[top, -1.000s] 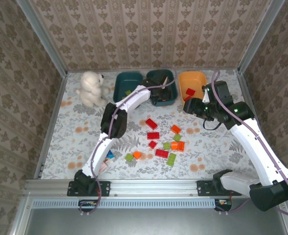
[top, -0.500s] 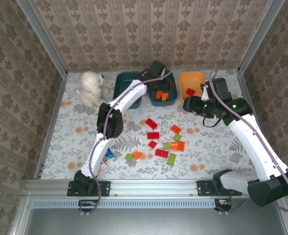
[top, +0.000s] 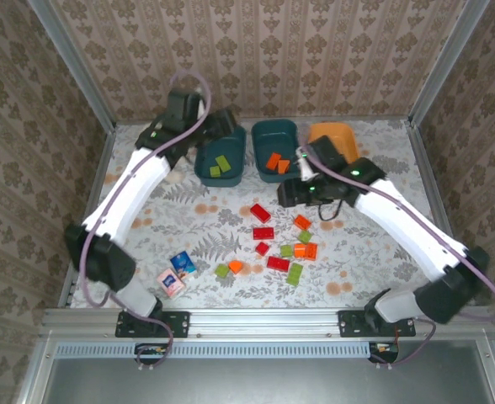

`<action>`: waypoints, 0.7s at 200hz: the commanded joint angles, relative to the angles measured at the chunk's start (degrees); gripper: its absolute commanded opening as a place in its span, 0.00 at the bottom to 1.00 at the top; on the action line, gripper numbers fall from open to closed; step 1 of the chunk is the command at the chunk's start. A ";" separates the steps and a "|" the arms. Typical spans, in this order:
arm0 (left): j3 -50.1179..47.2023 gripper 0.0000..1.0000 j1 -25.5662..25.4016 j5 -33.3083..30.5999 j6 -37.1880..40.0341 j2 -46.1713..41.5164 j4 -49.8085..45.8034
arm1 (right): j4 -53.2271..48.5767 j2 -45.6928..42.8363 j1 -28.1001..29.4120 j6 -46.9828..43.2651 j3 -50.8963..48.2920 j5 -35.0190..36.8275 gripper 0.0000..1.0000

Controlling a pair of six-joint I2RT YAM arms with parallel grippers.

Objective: Sort the legos into containers by color

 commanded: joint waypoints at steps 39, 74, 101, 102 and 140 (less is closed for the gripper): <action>-33.25 0.73 -0.57 -2.30 -10.37 -25.42 -3.18 | 2.52 23.68 3.10 -9.95 8.41 0.01 0.72; -41.06 0.74 -1.14 -3.71 -11.77 -36.75 -6.99 | 3.55 34.35 3.51 -12.59 13.18 4.05 0.75; -41.73 0.76 -1.11 -5.04 -11.43 -41.17 -10.59 | 3.54 39.63 3.72 -13.90 17.07 5.28 0.79; -41.69 0.76 -1.08 -5.05 -11.38 -41.27 -10.74 | 3.39 39.82 3.72 -13.88 17.21 5.41 0.79; -40.88 0.76 -1.06 -4.63 -11.34 -41.92 -11.86 | 1.75 45.19 3.72 -13.24 21.33 6.52 0.66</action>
